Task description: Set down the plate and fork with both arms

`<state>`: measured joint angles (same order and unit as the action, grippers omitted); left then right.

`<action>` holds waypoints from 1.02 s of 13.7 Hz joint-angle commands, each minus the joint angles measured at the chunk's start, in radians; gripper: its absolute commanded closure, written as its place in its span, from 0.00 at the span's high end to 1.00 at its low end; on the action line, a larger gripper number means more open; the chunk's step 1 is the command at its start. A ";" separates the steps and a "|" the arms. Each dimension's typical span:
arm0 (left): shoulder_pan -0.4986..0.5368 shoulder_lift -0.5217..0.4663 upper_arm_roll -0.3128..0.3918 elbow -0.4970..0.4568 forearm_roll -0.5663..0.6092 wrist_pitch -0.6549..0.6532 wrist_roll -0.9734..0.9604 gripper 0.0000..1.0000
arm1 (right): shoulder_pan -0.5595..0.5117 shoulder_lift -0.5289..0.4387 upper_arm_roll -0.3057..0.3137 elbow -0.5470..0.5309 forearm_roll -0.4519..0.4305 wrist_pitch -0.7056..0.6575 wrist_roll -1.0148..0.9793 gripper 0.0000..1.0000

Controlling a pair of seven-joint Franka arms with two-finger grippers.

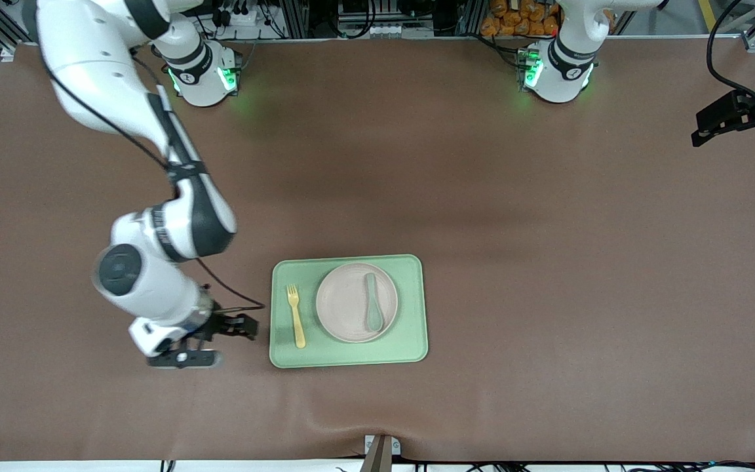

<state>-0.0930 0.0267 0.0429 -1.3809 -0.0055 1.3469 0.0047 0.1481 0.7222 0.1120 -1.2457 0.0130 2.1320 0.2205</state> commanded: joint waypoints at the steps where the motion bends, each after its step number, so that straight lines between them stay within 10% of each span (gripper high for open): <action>1: 0.007 -0.010 0.000 -0.001 -0.025 0.008 0.031 1.00 | -0.051 -0.130 0.044 -0.024 -0.011 -0.108 -0.040 1.00; 14: -0.002 -0.013 -0.020 -0.007 0.007 0.011 0.040 1.00 | -0.177 -0.599 0.041 -0.124 -0.008 -0.626 -0.036 1.00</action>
<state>-0.0952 0.0267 0.0267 -1.3822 -0.0139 1.3510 0.0218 0.0039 0.2371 0.1341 -1.2456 0.0123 1.4998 0.1847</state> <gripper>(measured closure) 0.000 0.000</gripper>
